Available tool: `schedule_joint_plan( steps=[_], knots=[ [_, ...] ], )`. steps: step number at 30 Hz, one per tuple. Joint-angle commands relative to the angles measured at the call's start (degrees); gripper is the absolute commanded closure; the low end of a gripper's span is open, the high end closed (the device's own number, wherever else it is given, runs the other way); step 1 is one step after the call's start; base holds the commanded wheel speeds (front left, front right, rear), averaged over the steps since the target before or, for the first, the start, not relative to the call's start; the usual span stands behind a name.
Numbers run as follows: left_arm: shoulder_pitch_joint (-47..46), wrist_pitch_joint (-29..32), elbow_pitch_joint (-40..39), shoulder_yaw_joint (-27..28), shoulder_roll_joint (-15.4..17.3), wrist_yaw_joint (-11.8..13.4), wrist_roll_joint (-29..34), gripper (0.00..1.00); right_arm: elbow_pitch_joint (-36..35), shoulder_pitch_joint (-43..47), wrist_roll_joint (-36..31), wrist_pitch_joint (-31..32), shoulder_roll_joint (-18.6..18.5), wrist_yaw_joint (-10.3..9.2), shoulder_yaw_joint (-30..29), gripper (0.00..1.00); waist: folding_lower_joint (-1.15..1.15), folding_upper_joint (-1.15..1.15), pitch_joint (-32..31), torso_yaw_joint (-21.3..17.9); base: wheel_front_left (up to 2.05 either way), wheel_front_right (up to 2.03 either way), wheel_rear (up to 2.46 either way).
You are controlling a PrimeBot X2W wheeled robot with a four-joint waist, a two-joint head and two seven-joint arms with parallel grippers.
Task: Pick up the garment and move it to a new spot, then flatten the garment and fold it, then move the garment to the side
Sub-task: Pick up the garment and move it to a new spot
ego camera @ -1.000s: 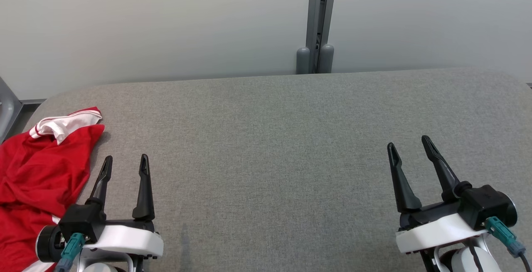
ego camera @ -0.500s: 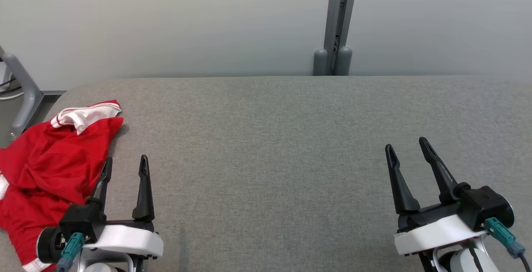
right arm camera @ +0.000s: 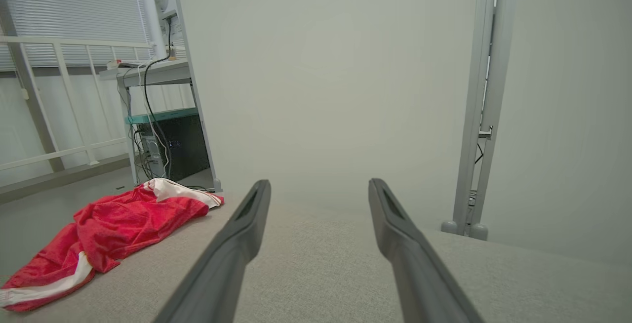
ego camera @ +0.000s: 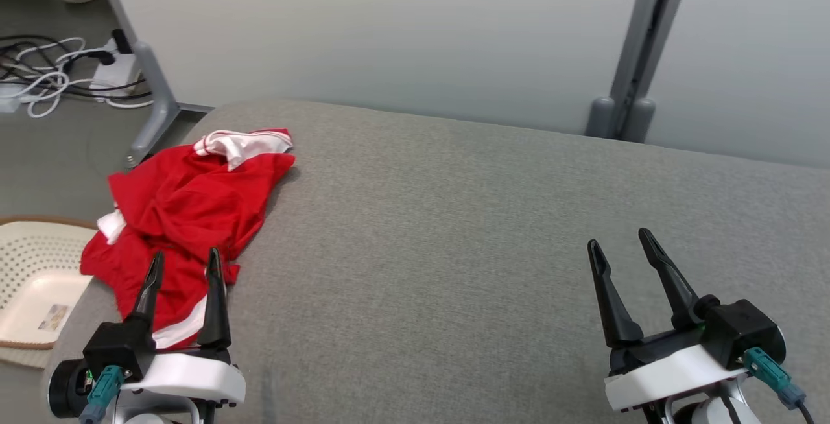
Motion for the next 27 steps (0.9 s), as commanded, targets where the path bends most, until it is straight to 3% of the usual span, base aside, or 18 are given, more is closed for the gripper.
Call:
schedule_joint_plan(
  steps=[1,14,27],
  knots=[
    [-0.1,0.0,0.1,0.5,0.2,-0.2,0.8,0.00,0.1,0.4,0.5,-0.3,-0.4,0.08,0.1,0.00,0.00,0.00,-0.4,3.5,0.00,0.00,0.00],
    [0.9,0.0,0.7,2.1,0.2,-0.2,1.2,0.00,0.7,0.5,1.7,-0.3,-0.4,0.06,2.1,0.00,0.00,0.00,-1.2,11.8,0.00,0.00,0.00],
    [0.3,0.0,0.3,3.4,0.2,-0.7,0.4,0.00,0.6,0.0,2.3,-0.3,-0.4,0.06,3.0,0.00,0.00,0.00,-0.7,12.3,0.00,0.00,0.00]
  ],
)
